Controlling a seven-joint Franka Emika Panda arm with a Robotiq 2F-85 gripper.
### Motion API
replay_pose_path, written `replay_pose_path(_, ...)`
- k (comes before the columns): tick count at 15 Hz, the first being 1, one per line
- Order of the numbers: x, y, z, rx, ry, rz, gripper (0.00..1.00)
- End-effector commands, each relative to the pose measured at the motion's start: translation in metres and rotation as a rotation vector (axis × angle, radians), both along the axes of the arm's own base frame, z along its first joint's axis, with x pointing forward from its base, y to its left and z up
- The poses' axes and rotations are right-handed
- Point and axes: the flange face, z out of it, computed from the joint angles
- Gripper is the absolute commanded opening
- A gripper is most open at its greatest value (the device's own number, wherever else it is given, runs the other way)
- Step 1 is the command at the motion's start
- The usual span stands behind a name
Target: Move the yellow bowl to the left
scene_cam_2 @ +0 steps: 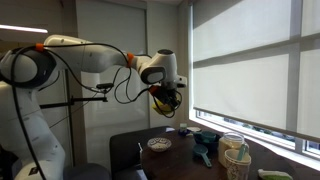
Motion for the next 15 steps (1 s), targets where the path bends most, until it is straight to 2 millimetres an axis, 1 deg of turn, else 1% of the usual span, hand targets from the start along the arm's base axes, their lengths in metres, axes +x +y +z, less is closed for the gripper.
replay_pose_path(1,0.033,0.054,0.002,-0.017,0.083,0.032,0.03)
replay_pose_path(2,0.036,0.056,-0.001,-0.011,0.092,0.051,0.03)
replay_pose_path(3,0.02,0.055,-0.013,-0.019,0.075,0.05,0.12)
replay_pose_path(4,0.026,0.061,-0.018,-0.021,0.091,0.061,0.12)
replay_pose_path(5,0.031,0.061,-0.022,-0.021,0.1,0.062,0.12)
replay_pose_path(7,0.036,0.056,-0.023,-0.02,0.104,0.055,0.12)
replay_pose_path(8,0.037,0.055,-0.022,-0.02,0.104,0.054,0.03)
replay_pose_path(11,0.065,0.078,-0.044,0.051,0.151,0.049,0.03)
replay_pose_path(15,0.092,0.096,-0.072,0.072,0.219,0.019,0.03)
